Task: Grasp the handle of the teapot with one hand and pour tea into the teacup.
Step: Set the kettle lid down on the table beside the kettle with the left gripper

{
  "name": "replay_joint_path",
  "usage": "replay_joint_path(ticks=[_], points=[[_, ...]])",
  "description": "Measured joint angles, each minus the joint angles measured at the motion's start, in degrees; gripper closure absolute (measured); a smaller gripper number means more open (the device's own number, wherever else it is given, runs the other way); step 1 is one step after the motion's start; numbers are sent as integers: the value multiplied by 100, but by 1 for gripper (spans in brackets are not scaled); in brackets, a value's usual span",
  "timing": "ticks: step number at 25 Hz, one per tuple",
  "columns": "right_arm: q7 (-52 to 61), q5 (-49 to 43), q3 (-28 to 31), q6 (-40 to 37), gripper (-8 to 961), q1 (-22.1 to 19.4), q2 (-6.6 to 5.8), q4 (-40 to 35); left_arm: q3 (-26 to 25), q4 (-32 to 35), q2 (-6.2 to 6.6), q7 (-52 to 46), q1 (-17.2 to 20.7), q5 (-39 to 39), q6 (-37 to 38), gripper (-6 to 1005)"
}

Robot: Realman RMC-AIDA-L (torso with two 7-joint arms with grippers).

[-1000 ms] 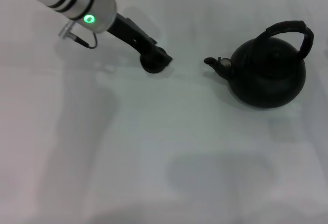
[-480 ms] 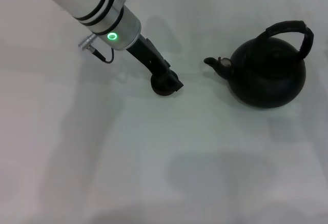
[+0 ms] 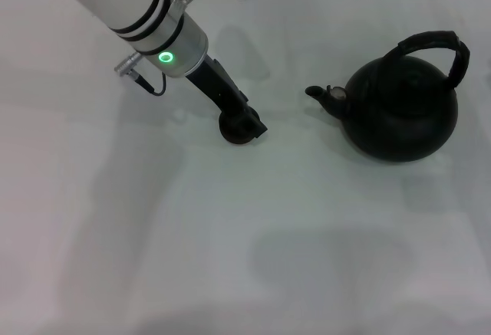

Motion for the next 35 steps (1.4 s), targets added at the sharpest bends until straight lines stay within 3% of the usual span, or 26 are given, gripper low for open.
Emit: replay_joint_path(ticks=[21, 35], points=[[9, 0, 1, 0, 80, 0, 0, 29, 3, 124, 10, -207, -7, 193, -102, 349], [9, 0, 1, 66, 80, 0, 0, 34, -8, 113, 25, -207, -89, 105, -95, 291]])
